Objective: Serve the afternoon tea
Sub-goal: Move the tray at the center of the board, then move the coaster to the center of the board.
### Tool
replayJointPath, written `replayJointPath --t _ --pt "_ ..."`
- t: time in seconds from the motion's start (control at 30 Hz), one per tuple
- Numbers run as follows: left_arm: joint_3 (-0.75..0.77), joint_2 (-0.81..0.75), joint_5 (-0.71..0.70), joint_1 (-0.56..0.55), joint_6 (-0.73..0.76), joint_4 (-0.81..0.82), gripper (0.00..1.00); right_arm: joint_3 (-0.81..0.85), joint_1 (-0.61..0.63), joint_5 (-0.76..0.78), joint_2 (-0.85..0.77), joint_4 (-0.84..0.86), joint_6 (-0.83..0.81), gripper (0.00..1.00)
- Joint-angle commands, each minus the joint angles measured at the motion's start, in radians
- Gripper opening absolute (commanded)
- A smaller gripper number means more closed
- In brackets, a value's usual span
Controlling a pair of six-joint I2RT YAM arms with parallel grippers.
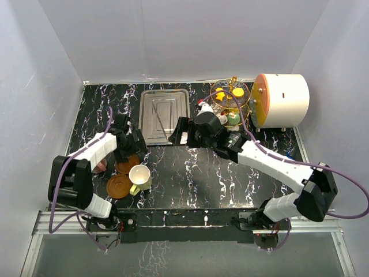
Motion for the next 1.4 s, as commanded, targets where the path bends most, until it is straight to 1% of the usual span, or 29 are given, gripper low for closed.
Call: replayJointPath --t 0.0,0.1,0.23,0.47,0.6,0.83,0.93,0.97,1.07,1.17,1.37 --pt "0.005 0.027 -0.013 -0.006 -0.022 -0.013 0.98 0.019 0.000 0.073 -0.066 0.007 -0.018 0.98" --pt "-0.023 0.021 -0.033 -0.011 -0.035 0.005 0.98 0.026 0.000 0.090 -0.096 0.009 -0.019 0.98" --pt "-0.030 0.059 -0.008 -0.037 -0.041 0.034 0.98 0.022 0.000 0.128 -0.128 0.030 -0.022 0.98" --pt "0.091 0.169 -0.020 -0.176 0.001 0.030 0.98 -0.010 0.000 0.218 -0.184 0.027 0.012 0.98" --pt "0.135 0.224 0.003 -0.242 0.006 0.025 0.98 -0.040 0.000 0.277 -0.226 0.009 0.041 0.98" --pt "0.168 0.226 0.064 -0.354 -0.028 0.049 0.98 -0.091 0.000 0.432 -0.309 -0.059 0.103 0.98" --pt "0.170 0.222 0.081 -0.417 -0.052 0.069 0.98 -0.105 -0.001 0.535 -0.327 -0.107 0.102 0.98" --pt "0.166 0.219 0.088 -0.440 -0.058 0.080 0.98 -0.105 -0.002 0.574 -0.331 -0.124 0.099 0.98" --pt "0.137 0.215 0.103 -0.498 -0.088 0.140 0.98 -0.096 -0.011 0.629 -0.335 -0.175 0.091 0.98" --pt "0.154 0.241 0.100 -0.551 -0.106 0.176 0.98 -0.090 -0.020 0.634 -0.339 -0.202 0.091 0.98" --pt "0.270 0.358 0.096 -0.637 -0.092 0.174 0.98 -0.112 -0.030 0.617 -0.355 -0.256 0.104 0.98"
